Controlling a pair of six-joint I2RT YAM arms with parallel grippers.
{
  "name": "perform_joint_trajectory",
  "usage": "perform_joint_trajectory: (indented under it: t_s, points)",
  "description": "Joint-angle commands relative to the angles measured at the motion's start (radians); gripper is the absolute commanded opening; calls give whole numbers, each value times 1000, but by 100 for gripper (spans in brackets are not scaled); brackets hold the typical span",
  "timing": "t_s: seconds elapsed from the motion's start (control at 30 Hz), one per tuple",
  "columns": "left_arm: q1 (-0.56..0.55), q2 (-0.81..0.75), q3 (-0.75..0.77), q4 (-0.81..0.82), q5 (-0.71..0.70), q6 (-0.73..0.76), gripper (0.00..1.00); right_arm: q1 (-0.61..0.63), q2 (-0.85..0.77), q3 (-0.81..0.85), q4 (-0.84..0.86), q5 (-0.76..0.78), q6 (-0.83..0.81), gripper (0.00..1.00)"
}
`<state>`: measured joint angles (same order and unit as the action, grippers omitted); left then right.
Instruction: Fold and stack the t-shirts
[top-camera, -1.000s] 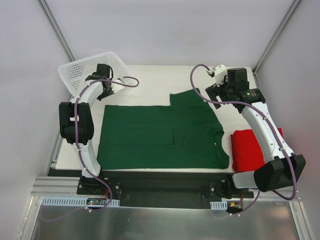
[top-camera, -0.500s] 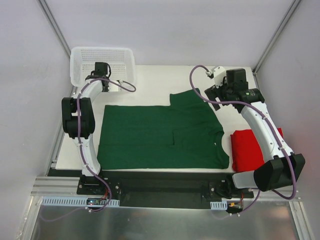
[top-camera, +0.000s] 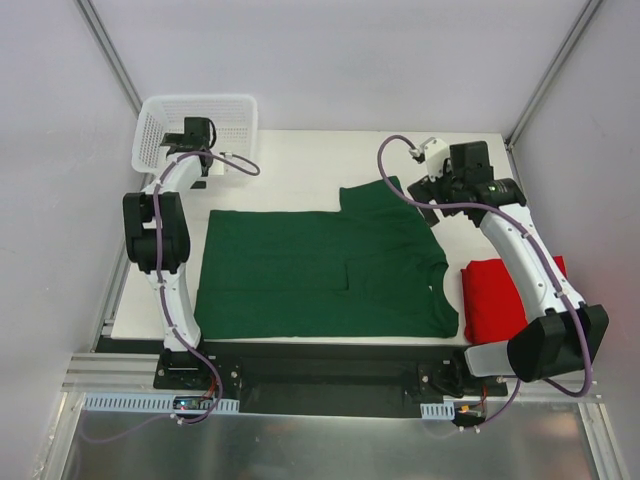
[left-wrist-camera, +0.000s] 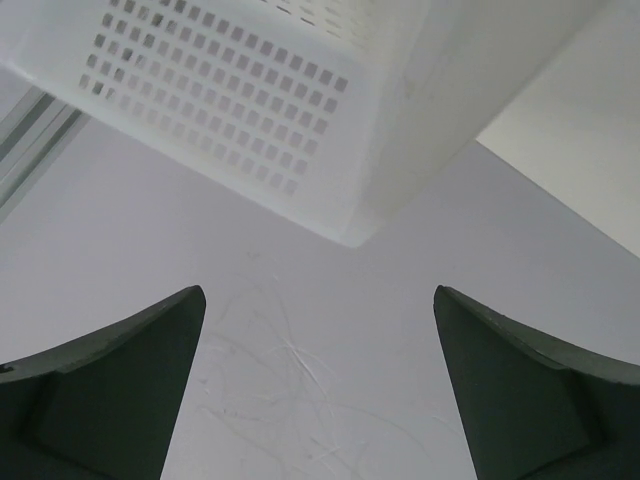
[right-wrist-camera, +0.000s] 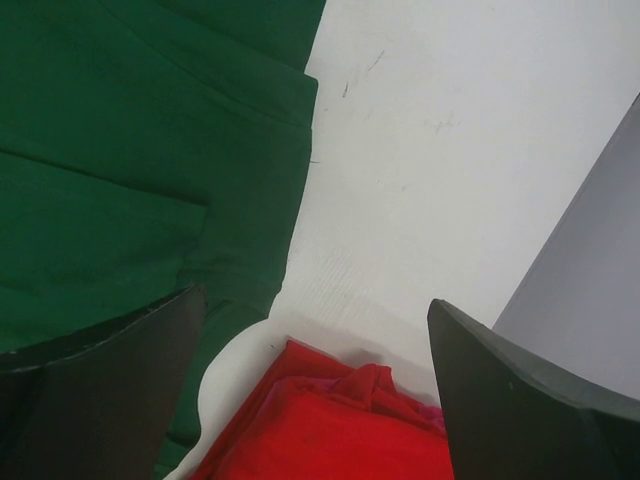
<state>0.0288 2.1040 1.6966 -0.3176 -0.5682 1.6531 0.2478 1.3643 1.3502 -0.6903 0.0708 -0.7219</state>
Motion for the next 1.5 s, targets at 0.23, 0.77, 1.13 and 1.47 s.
perform_joint_trajectory:
  t_s: [0.23, 0.77, 1.13, 1.47]
  points:
    - [-171, -361, -127, 17, 20, -337, 99, 10, 47, 6, -6, -37, 15, 96]
    - [3, -622, -459, -379, 761, -737, 95, 7, 237, 162, 28, -161, 9, 96]
    - [74, -372, -266, -495, 926, -586, 91, 13, 299, 156, -9, -253, 10, 96]
    - [22, -176, -123, -457, 694, -440, 96, 13, 251, 107, -29, -229, -33, 96]
